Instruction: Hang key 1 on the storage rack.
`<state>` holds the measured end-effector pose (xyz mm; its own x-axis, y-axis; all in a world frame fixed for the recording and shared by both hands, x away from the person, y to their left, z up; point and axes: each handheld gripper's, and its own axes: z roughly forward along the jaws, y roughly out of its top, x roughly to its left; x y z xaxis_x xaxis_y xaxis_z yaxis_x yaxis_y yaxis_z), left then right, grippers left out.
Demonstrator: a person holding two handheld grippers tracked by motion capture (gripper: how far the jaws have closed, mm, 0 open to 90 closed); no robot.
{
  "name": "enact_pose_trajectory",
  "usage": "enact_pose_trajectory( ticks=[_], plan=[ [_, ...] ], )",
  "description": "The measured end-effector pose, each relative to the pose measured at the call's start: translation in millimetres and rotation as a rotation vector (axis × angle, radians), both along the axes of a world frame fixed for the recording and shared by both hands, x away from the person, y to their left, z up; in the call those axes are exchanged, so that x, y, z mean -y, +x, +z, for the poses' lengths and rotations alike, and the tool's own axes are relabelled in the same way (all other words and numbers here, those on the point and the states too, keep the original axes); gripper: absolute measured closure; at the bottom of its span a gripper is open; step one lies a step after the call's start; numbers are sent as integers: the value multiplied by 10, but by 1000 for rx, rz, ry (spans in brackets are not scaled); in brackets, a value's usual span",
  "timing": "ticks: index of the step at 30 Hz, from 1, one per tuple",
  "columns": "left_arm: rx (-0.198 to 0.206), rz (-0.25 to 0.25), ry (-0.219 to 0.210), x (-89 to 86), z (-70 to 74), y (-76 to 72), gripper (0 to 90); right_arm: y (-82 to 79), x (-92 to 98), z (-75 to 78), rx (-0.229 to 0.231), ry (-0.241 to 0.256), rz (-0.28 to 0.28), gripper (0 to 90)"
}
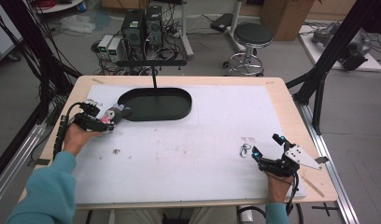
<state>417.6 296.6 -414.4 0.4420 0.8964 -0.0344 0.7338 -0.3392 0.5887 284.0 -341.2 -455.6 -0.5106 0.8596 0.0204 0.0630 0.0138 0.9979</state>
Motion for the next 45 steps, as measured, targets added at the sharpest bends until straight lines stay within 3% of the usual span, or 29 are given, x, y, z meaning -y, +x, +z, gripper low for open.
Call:
enact_pose_trajectory(
  ticks=[11,19,28,35,38,45],
  plan=[
    [36,-6,2,1,42,-26,539,-1,1,-1,1,0,1,24],
    [109,-13,-63,-23,164,-77,543,0,-2,-1,2,0,1,24],
    [211,-13,-105,-67,376,-128,542,0,-2,0,3,-1,0,24],
    [253,-6,-157,-62,528,-143,541,0,-1,0,2,-1,1,24],
    [267,-7,-142,-52,573,-142,541,0,-2,0,3,-1,1,24],
    [312,-16,-153,-13,716,-121,541,-1,0,-1,2,-1,0,24]
  ],
)
